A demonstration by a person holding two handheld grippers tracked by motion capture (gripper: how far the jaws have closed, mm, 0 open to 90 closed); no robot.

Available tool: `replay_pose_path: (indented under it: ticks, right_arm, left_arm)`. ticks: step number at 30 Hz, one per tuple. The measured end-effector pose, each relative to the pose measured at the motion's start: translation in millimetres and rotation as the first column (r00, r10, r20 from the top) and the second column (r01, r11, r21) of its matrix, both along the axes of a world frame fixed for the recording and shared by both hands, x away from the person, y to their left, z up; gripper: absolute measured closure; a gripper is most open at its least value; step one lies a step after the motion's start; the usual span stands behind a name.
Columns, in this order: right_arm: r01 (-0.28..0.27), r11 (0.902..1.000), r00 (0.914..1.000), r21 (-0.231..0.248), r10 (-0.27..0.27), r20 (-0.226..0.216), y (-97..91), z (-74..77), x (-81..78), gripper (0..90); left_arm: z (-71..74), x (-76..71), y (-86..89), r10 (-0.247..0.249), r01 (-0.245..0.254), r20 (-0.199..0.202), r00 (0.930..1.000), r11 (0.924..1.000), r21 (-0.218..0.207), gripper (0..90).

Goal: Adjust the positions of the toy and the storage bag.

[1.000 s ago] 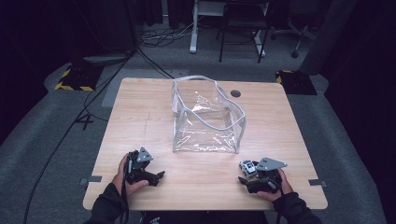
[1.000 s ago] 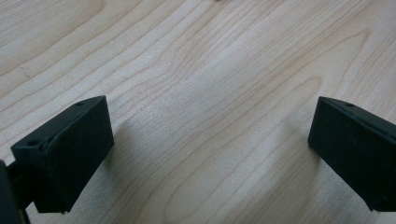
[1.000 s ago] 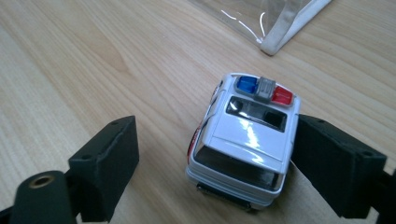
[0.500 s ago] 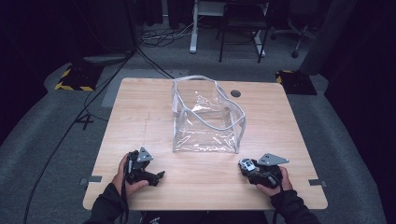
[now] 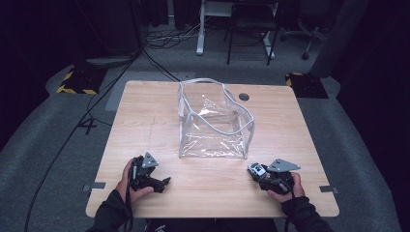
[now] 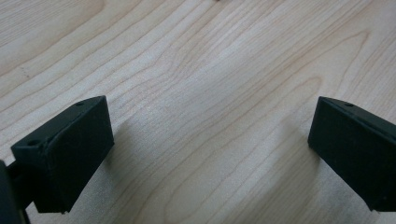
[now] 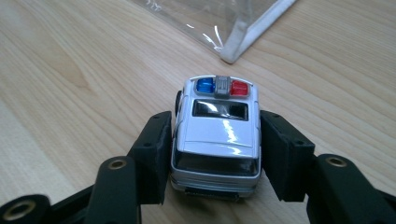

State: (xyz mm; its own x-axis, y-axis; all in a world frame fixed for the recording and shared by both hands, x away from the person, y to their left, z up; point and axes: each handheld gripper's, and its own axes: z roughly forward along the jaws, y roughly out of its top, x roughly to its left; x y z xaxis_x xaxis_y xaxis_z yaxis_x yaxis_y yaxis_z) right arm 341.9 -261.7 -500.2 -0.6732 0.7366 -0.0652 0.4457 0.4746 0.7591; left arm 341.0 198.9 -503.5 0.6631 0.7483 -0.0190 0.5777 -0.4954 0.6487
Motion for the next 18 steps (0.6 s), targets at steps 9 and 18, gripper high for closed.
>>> replay_pose_path:
  ticks: [9,18]
  right_arm:
    - [0.077,0.9970,0.9970,-0.012,-0.077,0.008,-21.2,0.7,11.7,47.7]
    - [0.181,0.9832,0.9834,0.023,-0.181,0.007,-55.2,1.0,36.7,47.7]
  left_arm:
    - [0.0,0.0,0.0,0.000,0.000,0.000,1.0000,1.0000,0.000,0.3]
    - [-0.1,0.0,-0.1,0.001,-0.001,0.001,1.0000,1.0000,-0.001,0.3]
